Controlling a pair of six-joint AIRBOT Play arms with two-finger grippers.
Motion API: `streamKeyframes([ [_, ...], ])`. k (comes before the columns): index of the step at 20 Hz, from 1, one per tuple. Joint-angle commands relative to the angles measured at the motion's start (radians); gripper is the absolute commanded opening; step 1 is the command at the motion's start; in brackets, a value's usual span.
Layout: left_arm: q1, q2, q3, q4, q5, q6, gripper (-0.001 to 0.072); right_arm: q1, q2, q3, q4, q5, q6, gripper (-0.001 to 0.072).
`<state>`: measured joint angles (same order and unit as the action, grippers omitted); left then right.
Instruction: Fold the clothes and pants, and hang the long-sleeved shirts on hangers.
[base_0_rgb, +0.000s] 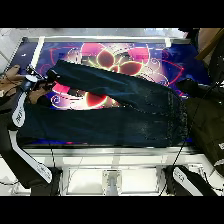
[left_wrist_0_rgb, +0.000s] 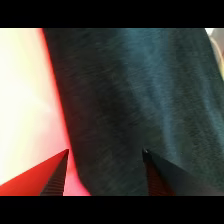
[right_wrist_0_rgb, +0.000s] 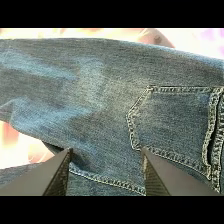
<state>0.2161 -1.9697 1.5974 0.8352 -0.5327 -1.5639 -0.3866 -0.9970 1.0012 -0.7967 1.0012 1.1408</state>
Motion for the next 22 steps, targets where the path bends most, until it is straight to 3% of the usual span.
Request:
streamKeyframes([
  [1, -0.022, -0.064, 0.096, 0.002, -0.028, -0.001, 0.0505, 0.001, -0.001, 0.001, 0.0, -0.003, 0.002, 0.0481],
  [6, -0.008, -0.099, 0.126, 0.002, -0.118, -0.002, 0.0497, 0.0, -0.001, 0.001, 0.0, -0.003, 0.002, 0.0481],
  [7, 0.01, -0.087, 0.126, 0.002, -0.133, 0.008, 0.0523, 0.0, -0.001, 0.001, -0.001, -0.001, 0.002, 0.0482],
  [13, 0.129, 0.008, 0.126, 0.009, -0.314, 0.007, 0.0521, 0.001, -0.001, 0.0, -0.011, 0.003, 0.002, 0.0482],
  [17, 0.101, -0.044, 0.126, 0.008, -0.277, -0.004, 0.0509, 0.001, -0.001, 0.0, -0.011, 0.005, 0.003, 0.0482],
  [22, 0.039, -0.102, 0.127, -0.027, -0.114, -0.027, 0.0505, 0.001, -0.001, 0.0, -0.011, 0.005, 0.011, 0.0481],
])
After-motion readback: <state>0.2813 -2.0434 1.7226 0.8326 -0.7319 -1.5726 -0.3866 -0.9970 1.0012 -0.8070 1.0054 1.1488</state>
